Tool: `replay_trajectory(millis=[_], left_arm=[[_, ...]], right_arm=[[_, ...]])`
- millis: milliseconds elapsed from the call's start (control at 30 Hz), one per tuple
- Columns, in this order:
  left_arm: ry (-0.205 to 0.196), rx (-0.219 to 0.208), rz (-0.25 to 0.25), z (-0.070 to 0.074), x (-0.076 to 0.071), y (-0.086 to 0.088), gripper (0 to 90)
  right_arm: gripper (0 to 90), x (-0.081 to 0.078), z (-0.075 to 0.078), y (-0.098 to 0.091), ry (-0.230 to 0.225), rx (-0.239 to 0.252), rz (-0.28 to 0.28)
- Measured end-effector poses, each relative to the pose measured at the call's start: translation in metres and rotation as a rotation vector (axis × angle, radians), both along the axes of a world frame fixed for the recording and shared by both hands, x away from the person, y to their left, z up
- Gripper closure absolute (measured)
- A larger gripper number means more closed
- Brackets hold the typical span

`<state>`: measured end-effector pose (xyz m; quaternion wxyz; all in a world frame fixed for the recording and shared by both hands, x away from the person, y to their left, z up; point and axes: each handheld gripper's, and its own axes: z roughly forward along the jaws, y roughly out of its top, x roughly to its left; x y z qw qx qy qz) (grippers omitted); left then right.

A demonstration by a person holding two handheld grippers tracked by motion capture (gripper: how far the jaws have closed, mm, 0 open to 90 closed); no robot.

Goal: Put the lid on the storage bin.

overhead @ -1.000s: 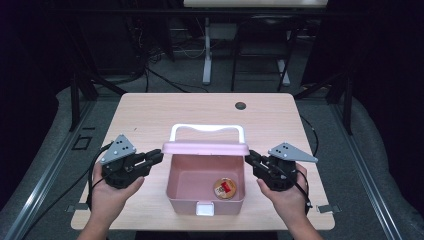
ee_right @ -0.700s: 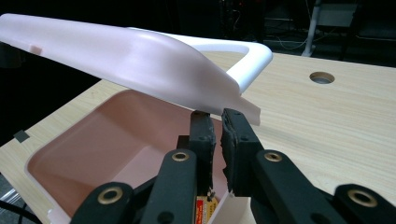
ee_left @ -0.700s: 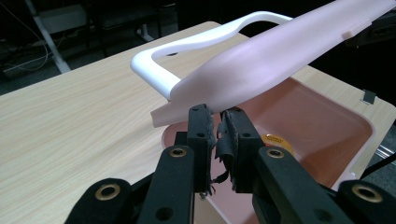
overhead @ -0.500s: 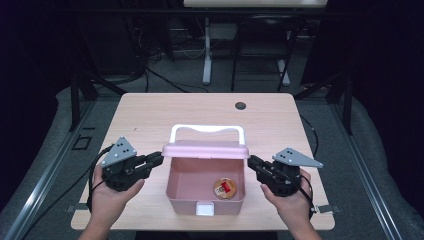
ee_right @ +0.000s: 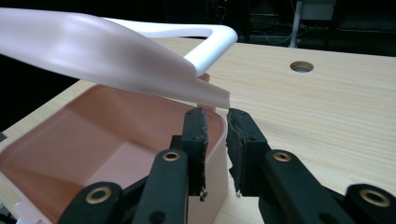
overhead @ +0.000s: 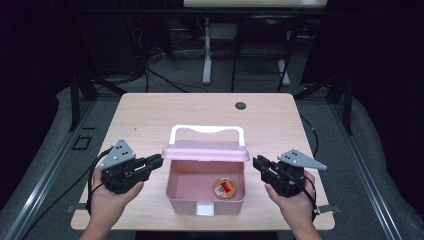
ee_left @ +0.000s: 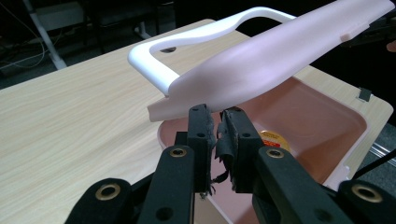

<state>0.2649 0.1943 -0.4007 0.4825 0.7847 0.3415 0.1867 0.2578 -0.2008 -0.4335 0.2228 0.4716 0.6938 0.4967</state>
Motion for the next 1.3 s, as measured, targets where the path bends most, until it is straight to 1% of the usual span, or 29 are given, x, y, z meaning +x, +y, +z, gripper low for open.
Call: replay_trajectory(millis=[133,333,400,467,533,633,667,700,867,1000,1033,1300], left_arm=[[0.003,-0.003,-0.001,-0.002,-0.001,0.001,81.4],[0.004,0.006,-0.004,-0.003,-0.003,0.0,81.3],[0.003,0.001,-0.003,-0.004,-0.004,0.0,81.4],[0.006,0.0,-0.003,-0.005,-0.005,0.001,81.4],[0.006,-0.002,-0.003,-0.006,-0.005,0.0,81.4],[0.011,0.004,-0.008,-0.006,-0.007,0.001,81.5],[0.007,0.002,-0.007,-0.007,-0.007,0.001,81.5],[0.011,0.007,-0.011,-0.007,-0.008,0.002,81.5],[0.015,0.004,-0.01,-0.01,-0.01,0.002,81.5],[0.018,0.002,-0.014,-0.013,-0.012,0.002,81.5],[0.019,0.008,-0.017,-0.013,-0.013,0.003,81.5],[0.025,0.01,-0.02,-0.021,-0.017,0.004,81.5]], right_arm=[[74.6,0.002,-0.007,-0.005,0.004,0.021,-0.019],[71.9,0.004,-0.016,-0.01,0.012,0.029,-0.034],[71.7,0.005,-0.018,-0.011,0.018,0.031,-0.038],[70.9,0.005,-0.021,-0.012,0.017,0.025,-0.046],[69.3,0.006,-0.024,-0.013,0.023,0.032,-0.051],[67.7,0.007,-0.028,-0.015,0.024,0.021,-0.059],[67.6,0.007,-0.03,-0.016,0.026,0.021,-0.063],[67.5,0.007,-0.031,-0.016,0.032,0.023,-0.064],[67.1,0.008,-0.037,-0.017,0.037,0.019,-0.068],[65.1,0.006,-0.039,-0.016,0.023,0.018,-0.068],[65.0,0.006,-0.04,-0.015,0.024,0.017,-0.068],[63.8,0.006,-0.045,-0.015,0.026,0.013,-0.078]])
